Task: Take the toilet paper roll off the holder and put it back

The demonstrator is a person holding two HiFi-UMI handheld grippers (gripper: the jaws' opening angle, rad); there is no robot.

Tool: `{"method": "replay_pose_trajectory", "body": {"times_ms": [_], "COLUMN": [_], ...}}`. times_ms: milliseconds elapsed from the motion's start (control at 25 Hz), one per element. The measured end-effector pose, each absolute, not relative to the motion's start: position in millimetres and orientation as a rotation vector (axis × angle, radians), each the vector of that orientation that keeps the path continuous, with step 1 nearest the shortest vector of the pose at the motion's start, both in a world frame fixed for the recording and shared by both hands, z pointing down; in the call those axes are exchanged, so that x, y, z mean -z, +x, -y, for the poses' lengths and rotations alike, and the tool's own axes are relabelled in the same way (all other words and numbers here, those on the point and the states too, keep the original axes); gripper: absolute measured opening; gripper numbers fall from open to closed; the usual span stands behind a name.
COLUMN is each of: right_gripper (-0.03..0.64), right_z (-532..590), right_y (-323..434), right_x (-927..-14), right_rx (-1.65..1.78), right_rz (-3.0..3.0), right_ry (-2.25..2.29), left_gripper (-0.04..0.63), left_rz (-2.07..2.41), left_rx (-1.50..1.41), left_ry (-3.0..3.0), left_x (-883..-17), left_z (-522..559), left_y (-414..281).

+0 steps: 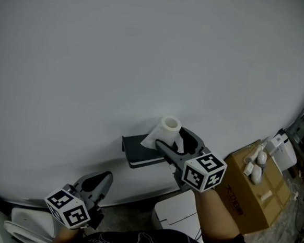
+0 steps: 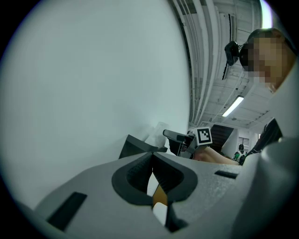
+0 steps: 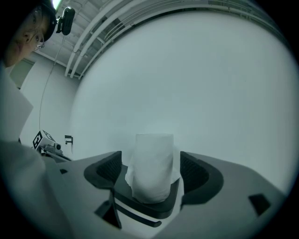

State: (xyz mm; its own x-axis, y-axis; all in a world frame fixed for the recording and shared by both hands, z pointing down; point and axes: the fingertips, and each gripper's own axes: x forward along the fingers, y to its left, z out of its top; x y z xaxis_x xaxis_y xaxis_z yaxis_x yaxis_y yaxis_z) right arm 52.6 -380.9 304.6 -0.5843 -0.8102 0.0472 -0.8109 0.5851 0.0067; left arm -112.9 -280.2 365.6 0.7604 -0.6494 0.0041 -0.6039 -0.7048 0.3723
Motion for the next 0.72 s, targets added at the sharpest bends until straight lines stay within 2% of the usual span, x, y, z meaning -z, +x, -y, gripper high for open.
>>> {"method": "replay_pose_trajectory", "body": {"times_ms": [600,720], "right_gripper": [0.275,0.275], "right_z": [392,391], "right_y": [48,48], "right_x": [-309,-308], "right_rx": [-0.012,-0.014], "right_rz": [2.760,2.764], "right_ry": [1.393,1.398], "left_gripper": [0.005,0.005], "left_rz": [1.016,1.024], "left_rx": [0.196,0.198], "left_ry": [2.621,2.614], "left_x": [-359,-359], "left_z": [290,289], "left_y": [-121,-123]}}
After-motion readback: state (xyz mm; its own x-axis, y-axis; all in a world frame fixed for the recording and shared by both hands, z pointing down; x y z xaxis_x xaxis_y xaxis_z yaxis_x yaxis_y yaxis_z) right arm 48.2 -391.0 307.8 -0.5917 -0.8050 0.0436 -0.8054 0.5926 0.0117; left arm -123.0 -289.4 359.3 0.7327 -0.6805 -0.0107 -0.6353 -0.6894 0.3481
